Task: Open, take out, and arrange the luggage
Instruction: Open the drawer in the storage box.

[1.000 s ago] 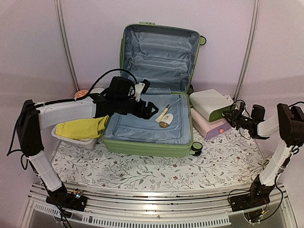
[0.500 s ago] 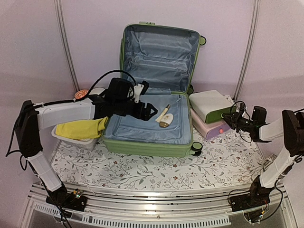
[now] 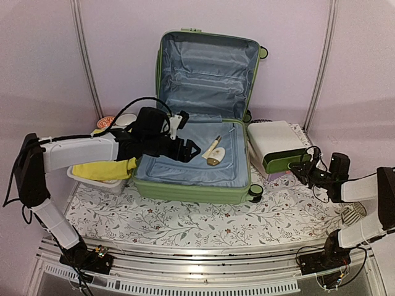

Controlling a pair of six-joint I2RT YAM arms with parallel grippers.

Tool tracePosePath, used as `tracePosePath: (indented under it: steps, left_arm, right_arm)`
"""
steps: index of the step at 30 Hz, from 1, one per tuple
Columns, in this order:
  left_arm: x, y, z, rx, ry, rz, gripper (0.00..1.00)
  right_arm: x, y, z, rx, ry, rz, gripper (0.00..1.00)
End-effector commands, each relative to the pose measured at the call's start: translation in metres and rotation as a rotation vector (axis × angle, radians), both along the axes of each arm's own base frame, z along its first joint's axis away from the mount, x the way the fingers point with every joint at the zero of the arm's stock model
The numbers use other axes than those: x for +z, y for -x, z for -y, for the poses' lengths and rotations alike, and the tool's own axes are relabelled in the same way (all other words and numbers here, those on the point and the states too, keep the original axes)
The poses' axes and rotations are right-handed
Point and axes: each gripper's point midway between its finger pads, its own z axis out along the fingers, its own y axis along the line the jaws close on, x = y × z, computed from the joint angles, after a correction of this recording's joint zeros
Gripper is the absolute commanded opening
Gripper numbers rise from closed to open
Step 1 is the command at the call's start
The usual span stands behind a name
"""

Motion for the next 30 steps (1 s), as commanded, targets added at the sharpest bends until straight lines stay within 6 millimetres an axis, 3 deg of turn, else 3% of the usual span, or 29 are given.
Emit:
tracePosePath:
  steps: [1,13,15,17,18,24,30]
  left_arm:
    - [0.012,0.001,-0.001,0.003,0.033,0.021,0.86]
    - [0.012,0.002,0.002,-0.001,0.036,0.035,0.88]
    - [0.011,0.002,0.001,0.0,0.033,0.036,0.88]
    - [0.008,0.002,0.002,0.001,0.026,0.037,0.89]
    - [0.008,0.002,0.002,0.004,0.026,0.041,0.89]
    - [-0.019,-0.011,0.007,0.012,-0.045,0.046,0.88]
    - [-0.046,-0.019,0.026,-0.01,-0.09,-0.013,0.83]
  right_arm:
    - [-0.015,0.021,-0.002,-0.024,0.004,-0.042,0.11]
    - [-0.027,0.05,0.001,-0.056,0.037,-0.09,0.18]
    - [-0.026,0.052,0.001,-0.056,0.044,-0.094,0.32]
    - [-0.026,0.053,0.002,-0.055,0.059,-0.1,0.56]
    - [-0.025,0.053,0.002,-0.055,0.064,-0.102,0.6]
    - [-0.008,0.055,0.005,-0.056,0.116,-0.082,0.73]
    - [0.027,0.058,0.006,-0.025,0.225,-0.05,0.81]
